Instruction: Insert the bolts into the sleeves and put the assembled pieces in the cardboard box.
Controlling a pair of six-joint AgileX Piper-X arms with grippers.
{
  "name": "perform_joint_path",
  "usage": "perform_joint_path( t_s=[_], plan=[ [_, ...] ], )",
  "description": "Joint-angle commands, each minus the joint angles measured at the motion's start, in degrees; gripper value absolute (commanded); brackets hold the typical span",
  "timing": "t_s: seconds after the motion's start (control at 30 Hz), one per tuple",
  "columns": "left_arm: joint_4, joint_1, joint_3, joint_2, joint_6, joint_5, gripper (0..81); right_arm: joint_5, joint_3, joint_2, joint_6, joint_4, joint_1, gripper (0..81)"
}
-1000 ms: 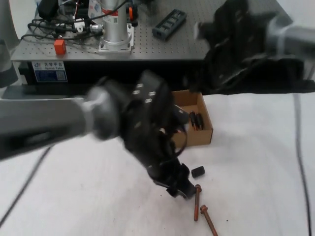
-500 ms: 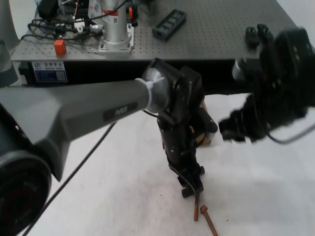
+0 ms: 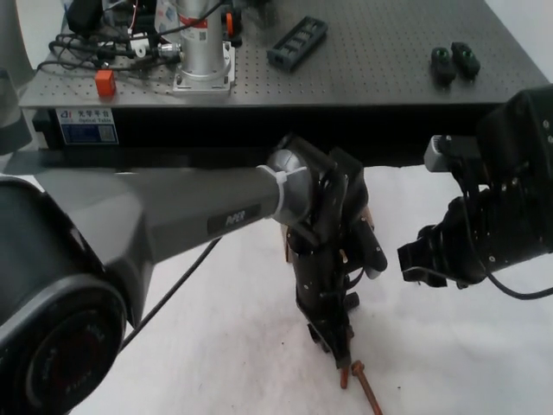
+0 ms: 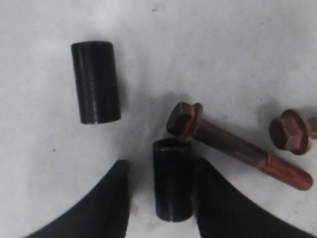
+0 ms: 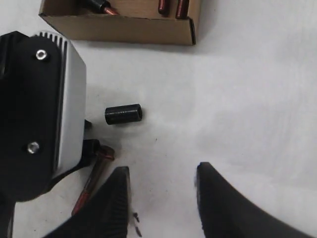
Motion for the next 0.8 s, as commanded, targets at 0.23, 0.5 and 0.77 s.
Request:
perform_joint_path(
  t_s=[0.23,0.5,0.77],
  plan=[
    [1.20,0.14,-0.45,-1.74,-6.85,-10.07,0.7,-0.23,-0.01,-1.12,0.38,11.38,3.53,31.5],
    [2.57,7.75,10.21,-14.07,-17.40,-10.69,0.7,4.16,0.20,1.31,2.85,11.31,15.55,31.5],
    [-7.08,12.54,29.33,-32.06,-21.65,-10.36,0.7,5.16,0.20,12.86,2.85,5.90,18.12,31.5]
  ],
)
